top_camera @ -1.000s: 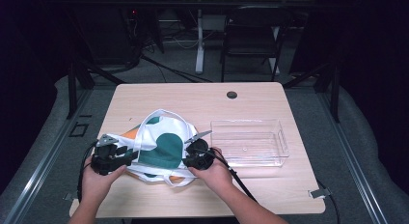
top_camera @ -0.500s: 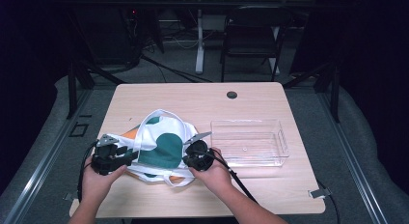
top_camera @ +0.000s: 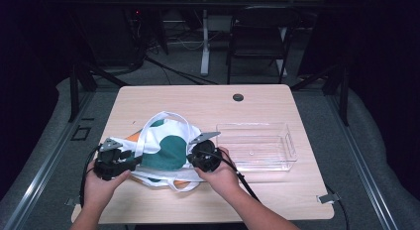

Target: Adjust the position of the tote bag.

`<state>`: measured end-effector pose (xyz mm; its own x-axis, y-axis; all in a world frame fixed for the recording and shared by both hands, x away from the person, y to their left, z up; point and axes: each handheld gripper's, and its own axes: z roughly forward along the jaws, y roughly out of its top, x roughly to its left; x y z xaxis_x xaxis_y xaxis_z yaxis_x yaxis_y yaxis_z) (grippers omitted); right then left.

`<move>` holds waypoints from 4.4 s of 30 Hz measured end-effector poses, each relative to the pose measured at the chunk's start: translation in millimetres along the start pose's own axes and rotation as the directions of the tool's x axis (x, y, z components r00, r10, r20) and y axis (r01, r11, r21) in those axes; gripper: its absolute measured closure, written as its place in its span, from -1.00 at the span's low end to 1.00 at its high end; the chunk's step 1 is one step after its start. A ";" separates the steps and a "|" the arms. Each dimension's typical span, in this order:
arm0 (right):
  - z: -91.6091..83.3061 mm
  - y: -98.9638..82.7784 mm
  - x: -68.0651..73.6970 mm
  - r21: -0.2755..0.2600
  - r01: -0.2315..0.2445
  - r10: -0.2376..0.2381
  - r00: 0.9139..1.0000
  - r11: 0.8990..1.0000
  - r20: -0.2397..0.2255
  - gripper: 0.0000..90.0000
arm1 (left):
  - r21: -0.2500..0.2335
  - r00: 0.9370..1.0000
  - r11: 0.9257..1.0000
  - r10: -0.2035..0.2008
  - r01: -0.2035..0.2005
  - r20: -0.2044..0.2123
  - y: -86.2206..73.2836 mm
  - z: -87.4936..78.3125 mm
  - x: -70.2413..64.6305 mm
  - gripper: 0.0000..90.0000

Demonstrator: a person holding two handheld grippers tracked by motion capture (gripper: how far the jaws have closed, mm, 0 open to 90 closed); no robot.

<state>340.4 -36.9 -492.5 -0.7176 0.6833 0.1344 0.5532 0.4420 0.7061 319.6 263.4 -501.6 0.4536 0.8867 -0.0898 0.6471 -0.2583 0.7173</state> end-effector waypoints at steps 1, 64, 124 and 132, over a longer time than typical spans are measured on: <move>-1.2 1.2 -0.5 -0.002 0.003 -0.003 1.000 1.000 -0.001 0.97 | 0.001 1.000 1.000 0.004 -0.004 -0.001 0.1 0.0 -0.2 0.06; -17.8 13.5 -6.1 -0.042 0.005 -0.004 1.000 0.999 0.014 0.97 | 0.126 0.837 0.843 0.535 -0.522 -0.113 -0.1 26.5 -48.7 0.87; -9.8 28.0 9.6 -0.005 0.389 -0.389 0.921 0.921 0.001 0.19 | 0.128 0.881 0.886 0.460 -0.447 -0.107 54.3 2.3 -41.4 0.95; -3.5 29.4 11.0 0.026 0.427 -0.427 0.904 0.904 0.013 0.34 | 0.124 0.881 0.886 0.460 -0.447 -0.111 59.4 -0.4 -41.0 0.95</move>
<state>347.3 -18.5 -467.8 -0.8796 0.4365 -0.1891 0.2047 0.7062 0.6778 339.2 211.9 -455.0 0.6291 0.7051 0.3272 0.4470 -0.6725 0.5899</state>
